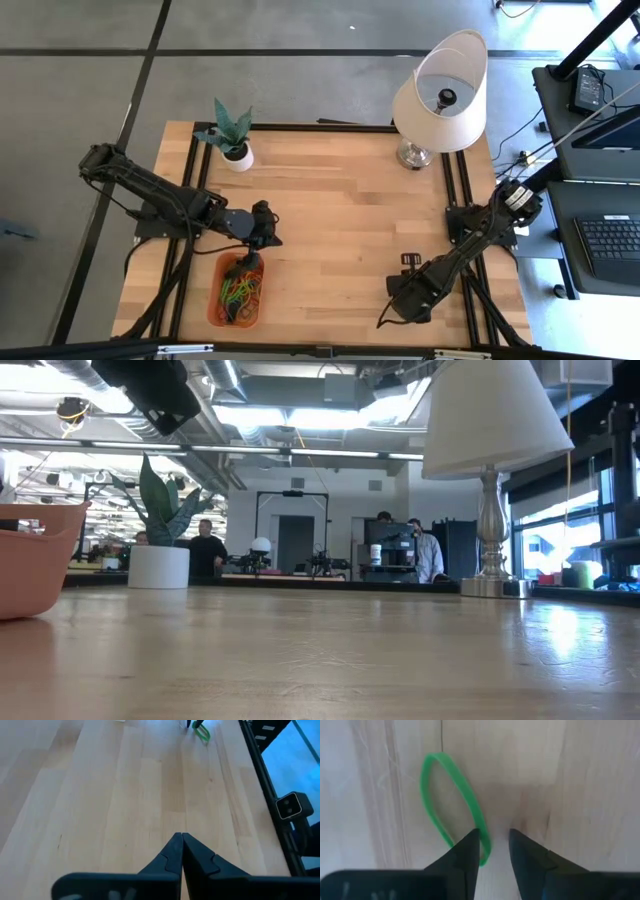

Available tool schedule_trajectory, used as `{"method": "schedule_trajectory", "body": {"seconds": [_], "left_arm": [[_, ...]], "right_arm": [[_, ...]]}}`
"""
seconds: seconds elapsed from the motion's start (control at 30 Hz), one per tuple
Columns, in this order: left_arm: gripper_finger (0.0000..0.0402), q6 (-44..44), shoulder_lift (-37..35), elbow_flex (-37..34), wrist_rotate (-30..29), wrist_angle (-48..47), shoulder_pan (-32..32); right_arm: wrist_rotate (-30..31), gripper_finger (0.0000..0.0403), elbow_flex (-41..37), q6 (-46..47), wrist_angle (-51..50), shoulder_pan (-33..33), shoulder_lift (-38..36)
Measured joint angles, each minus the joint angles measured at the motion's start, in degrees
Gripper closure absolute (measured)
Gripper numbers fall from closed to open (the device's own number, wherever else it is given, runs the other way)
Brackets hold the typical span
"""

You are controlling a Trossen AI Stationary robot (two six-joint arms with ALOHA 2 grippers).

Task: Pick and place rubber bands into bin
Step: Put the green rubber band into the orange bin

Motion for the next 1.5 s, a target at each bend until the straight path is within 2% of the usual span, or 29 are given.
{"method": "schedule_trajectory", "body": {"seconds": [0.17, 0.37, 0.6, 0.77, 0.97, 1.07, 1.17, 1.27, 1.4, 1.5], "left_arm": [[0.0398, 0.0, 0.0, 0.0, -0.22, 0.46, 0.0], [0.0398, 0.1, 0.0, 0.0, -2.78, 0.44, 0.0], [0.0398, 4.2, 0.0, 0.0, -4.74, 0.52, 0.0], [0.0399, 4.86, 0.02, 0.0, -6.7, 2.54, -0.02], [0.0384, 6.69, 0.02, 0.0, -12.66, 5.98, 0.0], [0.0363, 7.53, 0.02, 0.0, -13.24, 9.47, 0.0], [0.0331, 9.69, 0.02, 0.0, -13.07, 13.74, -0.02], [0.0289, 11.3, 0.02, 0.0, -13.93, 17.81, -0.02], [0.0228, 13.81, 0.02, 0.0, -15.75, 23.02, 0.0], [0.0187, 14.77, 0.02, 0.0, -17.36, 25.66, -0.02]], "right_arm": [[-0.55, 0.0321, -1.79, 1.9, 2.47, 0.3, -0.2], [-1.53, 0.0393, -0.22, 2.83, 2.19, 0.26, 0.16], [2.72, 0.04, 4.11, 9.47, 0.81, -0.02, -0.45], [11.51, 0.0401, 6.53, 12.32, -0.44, -0.06, -3.41], [27.3, 0.0401, 6.91, 17.5, -1.1, -0.23, -8.73], [34.43, 0.0401, 6.88, 18.25, 0.5, -1.47, -11.42], [40.42, 0.0401, 6.92, 14.32, 3.74, -4.1, -14.08], [42.63, 0.0401, 6.9, 7.56, 9.29, -8.04, -15.89], [41.91, 0.0401, 6.94, -7.58, 24.37, -13.98, -16.92], [37.83, 0.0401, 6.94, -20.55, 36.93, -18.21, -16.55]]}}
